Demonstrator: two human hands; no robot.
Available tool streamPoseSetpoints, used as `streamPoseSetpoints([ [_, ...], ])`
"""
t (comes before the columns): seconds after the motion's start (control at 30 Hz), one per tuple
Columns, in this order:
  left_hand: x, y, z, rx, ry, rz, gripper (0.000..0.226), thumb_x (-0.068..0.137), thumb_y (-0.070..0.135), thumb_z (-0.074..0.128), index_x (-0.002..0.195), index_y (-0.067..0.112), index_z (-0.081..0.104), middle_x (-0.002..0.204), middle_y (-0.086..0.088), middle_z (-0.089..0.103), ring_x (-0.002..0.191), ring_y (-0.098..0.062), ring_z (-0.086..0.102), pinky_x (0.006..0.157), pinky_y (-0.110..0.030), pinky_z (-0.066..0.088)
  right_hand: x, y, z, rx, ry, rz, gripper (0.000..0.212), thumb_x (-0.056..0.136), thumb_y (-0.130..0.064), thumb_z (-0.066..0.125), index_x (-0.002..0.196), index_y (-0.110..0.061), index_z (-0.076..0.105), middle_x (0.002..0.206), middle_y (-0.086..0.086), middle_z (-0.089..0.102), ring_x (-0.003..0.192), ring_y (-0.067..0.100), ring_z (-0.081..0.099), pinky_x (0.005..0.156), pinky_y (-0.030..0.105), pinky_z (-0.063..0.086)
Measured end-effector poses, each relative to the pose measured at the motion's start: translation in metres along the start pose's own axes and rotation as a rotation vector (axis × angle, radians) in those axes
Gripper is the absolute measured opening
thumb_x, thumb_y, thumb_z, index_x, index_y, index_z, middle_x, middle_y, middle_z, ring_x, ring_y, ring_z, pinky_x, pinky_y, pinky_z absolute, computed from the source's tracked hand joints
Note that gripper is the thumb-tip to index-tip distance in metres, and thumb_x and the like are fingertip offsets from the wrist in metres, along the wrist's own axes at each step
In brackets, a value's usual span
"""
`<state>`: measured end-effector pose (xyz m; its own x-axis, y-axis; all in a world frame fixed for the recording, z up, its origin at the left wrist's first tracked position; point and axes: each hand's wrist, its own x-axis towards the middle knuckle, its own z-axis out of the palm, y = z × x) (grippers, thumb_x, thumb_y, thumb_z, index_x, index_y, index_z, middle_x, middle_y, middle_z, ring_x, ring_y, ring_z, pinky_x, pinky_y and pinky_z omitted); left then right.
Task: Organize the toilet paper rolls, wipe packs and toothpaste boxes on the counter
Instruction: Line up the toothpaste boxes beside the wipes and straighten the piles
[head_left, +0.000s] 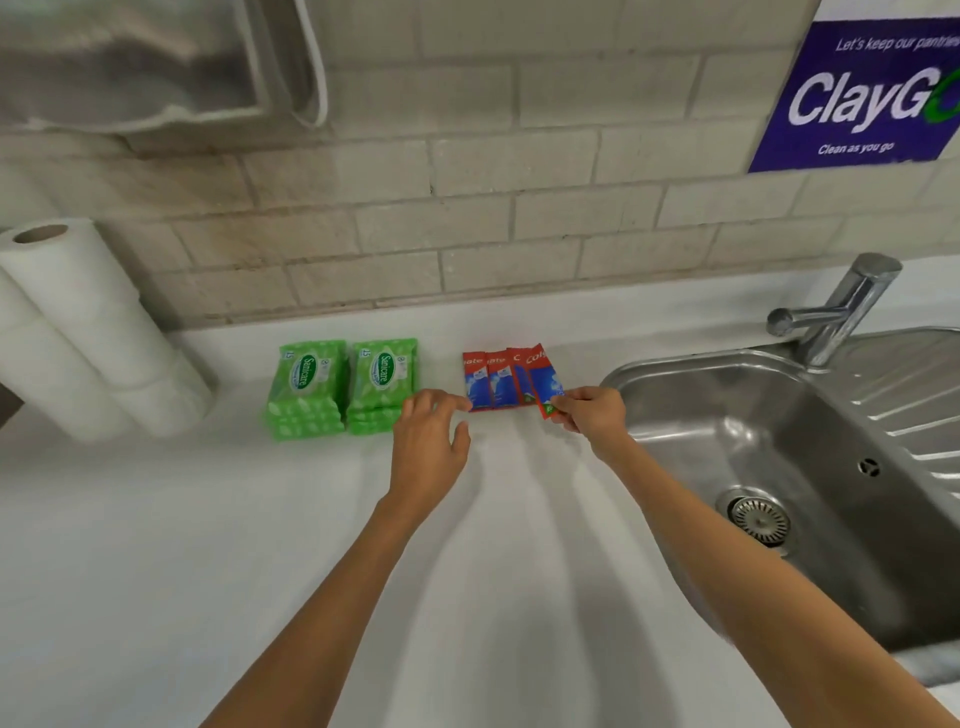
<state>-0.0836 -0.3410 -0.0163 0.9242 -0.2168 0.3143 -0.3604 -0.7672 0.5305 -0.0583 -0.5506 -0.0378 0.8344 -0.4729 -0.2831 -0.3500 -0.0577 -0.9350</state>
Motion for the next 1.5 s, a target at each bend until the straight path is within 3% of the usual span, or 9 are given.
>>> streamPoseSetpoints([
  [0.3, 0.013, -0.003, 0.034, -0.009, -0.041, -0.084, 0.027, 0.087, 0.008, 0.054, 0.112, 0.011, 0.063, 0.116, -0.011, 0.057, 0.116, -0.025, 0.045, 0.094, -0.030, 0.037, 0.050, 0.023, -0.004, -0.025, 0.054, 0.115, 0.022, 0.083, -0.007, 0.067, 0.100, 0.006, 0.065, 0.096, 0.024, 0.070, 0.051, 0.011, 0.059, 0.057, 0.024, 0.052],
  [0.43, 0.016, -0.001, 0.044, -0.017, -0.049, -0.100, 0.027, 0.086, 0.008, 0.055, 0.111, 0.011, 0.063, 0.115, -0.011, 0.057, 0.116, -0.026, 0.046, 0.095, -0.032, 0.039, 0.059, 0.029, -0.005, -0.103, 0.054, 0.127, 0.021, 0.084, -0.009, 0.066, 0.098, 0.006, 0.066, 0.079, 0.019, 0.070, 0.048, 0.010, 0.057, 0.054, 0.022, 0.053],
  [0.53, 0.016, 0.002, 0.052, -0.016, -0.062, -0.104, 0.026, 0.087, 0.009, 0.055, 0.112, 0.011, 0.063, 0.117, -0.011, 0.057, 0.117, -0.025, 0.046, 0.095, -0.032, 0.039, 0.062, 0.030, -0.010, -0.333, 0.062, 0.051, 0.018, 0.082, -0.018, 0.068, 0.083, 0.000, 0.069, 0.058, 0.006, 0.059, 0.051, 0.016, 0.056, 0.056, 0.025, 0.053],
  [0.6, 0.016, 0.005, 0.056, -0.019, -0.068, -0.100, 0.026, 0.087, 0.009, 0.055, 0.112, 0.011, 0.063, 0.118, -0.011, 0.057, 0.118, -0.026, 0.046, 0.096, -0.033, 0.039, 0.063, 0.030, -0.014, -0.479, 0.056, -0.001, 0.025, 0.082, -0.024, 0.068, 0.078, 0.001, 0.069, 0.066, 0.012, 0.064, 0.063, 0.023, 0.060, 0.061, 0.029, 0.048],
  [0.73, 0.017, 0.011, 0.061, -0.028, -0.084, -0.096, 0.026, 0.087, 0.010, 0.055, 0.112, 0.011, 0.062, 0.119, -0.012, 0.056, 0.119, -0.026, 0.045, 0.098, -0.038, 0.041, 0.063, 0.030, -0.022, -0.700, 0.071, -0.126, 0.035, 0.083, -0.032, 0.066, 0.104, -0.005, 0.066, 0.104, 0.012, 0.067, 0.094, 0.027, 0.065, 0.070, 0.030, 0.047],
  [0.87, 0.019, 0.012, 0.066, -0.034, -0.097, -0.099, 0.027, 0.088, 0.011, 0.054, 0.114, 0.012, 0.062, 0.123, -0.011, 0.054, 0.121, -0.025, 0.044, 0.097, -0.040, 0.042, 0.069, 0.035, -0.026, -0.963, -0.080, -0.484, 0.043, 0.089, -0.030, 0.057, 0.129, -0.016, 0.052, 0.131, 0.011, 0.051, 0.119, 0.027, 0.051, 0.090, 0.033, 0.045],
  [0.97, 0.020, 0.010, 0.069, -0.048, -0.101, -0.102, 0.025, 0.089, 0.012, 0.054, 0.113, 0.011, 0.061, 0.124, -0.011, 0.055, 0.122, -0.024, 0.044, 0.097, -0.037, 0.043, 0.073, 0.040, -0.024, -1.141, -0.222, -0.591, 0.051, 0.095, -0.030, 0.046, 0.143, -0.020, 0.034, 0.152, 0.004, 0.032, 0.140, 0.025, 0.027, 0.112, 0.042, 0.026],
  [1.1, 0.023, 0.005, 0.073, -0.053, -0.104, -0.106, 0.024, 0.089, 0.014, 0.054, 0.112, 0.011, 0.062, 0.122, -0.011, 0.055, 0.120, -0.023, 0.045, 0.095, -0.036, 0.045, 0.079, 0.047, -0.019, -1.270, -0.318, -0.579, 0.050, 0.100, -0.033, 0.033, 0.147, -0.021, 0.023, 0.158, 0.000, 0.016, 0.147, 0.020, 0.011, 0.118, 0.045, 0.008],
  [1.5, 0.037, -0.007, 0.086, -0.065, -0.099, -0.118, 0.024, 0.089, 0.015, 0.055, 0.111, 0.009, 0.062, 0.122, -0.012, 0.056, 0.119, -0.023, 0.046, 0.093, -0.033, 0.043, 0.104, 0.050, -0.008, -1.194, -0.285, -0.567, 0.049, 0.100, -0.035, 0.031, 0.147, -0.023, 0.024, 0.158, -0.002, 0.016, 0.147, 0.018, 0.010, 0.118, 0.044, 0.004],
])
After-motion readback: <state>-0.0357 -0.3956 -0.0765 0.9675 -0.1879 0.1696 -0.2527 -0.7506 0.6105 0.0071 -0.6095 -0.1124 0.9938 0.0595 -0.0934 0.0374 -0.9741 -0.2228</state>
